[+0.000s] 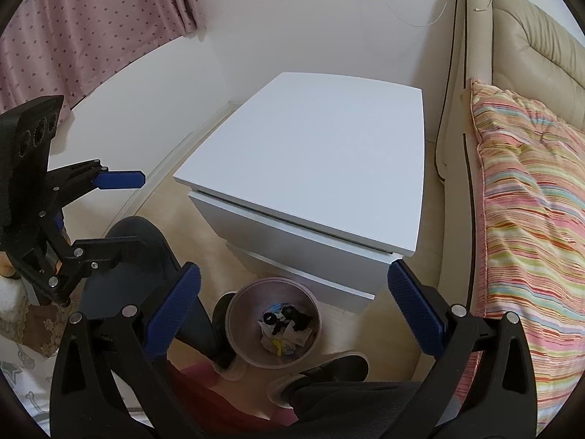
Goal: Collect trash
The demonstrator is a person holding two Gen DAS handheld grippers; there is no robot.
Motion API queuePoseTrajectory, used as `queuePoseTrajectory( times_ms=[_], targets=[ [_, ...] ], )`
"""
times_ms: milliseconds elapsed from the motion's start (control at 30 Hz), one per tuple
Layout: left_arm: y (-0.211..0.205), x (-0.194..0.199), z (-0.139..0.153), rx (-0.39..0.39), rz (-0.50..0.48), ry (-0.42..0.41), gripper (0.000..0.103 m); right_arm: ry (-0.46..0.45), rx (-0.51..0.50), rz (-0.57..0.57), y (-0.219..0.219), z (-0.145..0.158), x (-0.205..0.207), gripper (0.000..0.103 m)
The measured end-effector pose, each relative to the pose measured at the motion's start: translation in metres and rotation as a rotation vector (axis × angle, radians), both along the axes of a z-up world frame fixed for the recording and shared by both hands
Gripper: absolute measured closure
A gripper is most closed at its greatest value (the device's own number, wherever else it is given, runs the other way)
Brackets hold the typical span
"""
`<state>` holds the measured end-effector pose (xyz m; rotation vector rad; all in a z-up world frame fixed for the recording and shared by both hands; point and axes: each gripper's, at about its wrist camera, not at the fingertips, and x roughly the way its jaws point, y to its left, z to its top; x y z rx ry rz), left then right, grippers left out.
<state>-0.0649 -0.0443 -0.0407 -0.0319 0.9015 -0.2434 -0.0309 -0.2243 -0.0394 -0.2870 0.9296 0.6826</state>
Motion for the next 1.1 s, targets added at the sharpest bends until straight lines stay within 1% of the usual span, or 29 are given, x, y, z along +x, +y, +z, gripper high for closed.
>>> queuePoseTrajectory(
  times_ms=[167, 233, 367, 500, 767, 800, 933, 1100],
  targets=[
    [0.007, 0.001, 0.002, 0.002, 0.029, -0.018, 0.007, -0.007, -0.004, -0.015, 0.003, 0.002, 0.002, 0.003],
    [0.010, 0.002, 0.004, -0.004, 0.036, -0.026, 0.007, -0.012, -0.006, -0.018, 0.005, 0.003, 0.003, 0.003],
    [0.017, 0.007, 0.014, 0.010, 0.058, -0.047, 0.007, -0.027, -0.009, -0.022, 0.011, 0.010, 0.005, 0.003],
    [0.024, 0.014, 0.026, 0.018, 0.082, -0.082, 0.007, -0.060, -0.013, -0.030, 0.021, 0.023, 0.012, 0.003],
    [0.033, 0.030, 0.051, 0.047, 0.096, -0.159, 0.007, -0.140, 0.008, -0.043, 0.038, 0.057, 0.035, 0.003],
    [0.035, 0.033, 0.055, 0.046, 0.104, -0.168, 0.007, -0.147, 0.012, -0.044, 0.038, 0.060, 0.037, 0.003],
    [0.042, 0.043, 0.060, -0.010, 0.104, -0.171, 0.006, -0.157, 0.034, -0.038, 0.043, 0.071, 0.045, 0.003],
    [0.044, 0.048, 0.060, -0.032, 0.125, -0.165, 0.006, -0.162, 0.041, -0.025, 0.049, 0.076, 0.048, 0.003]
  ],
)
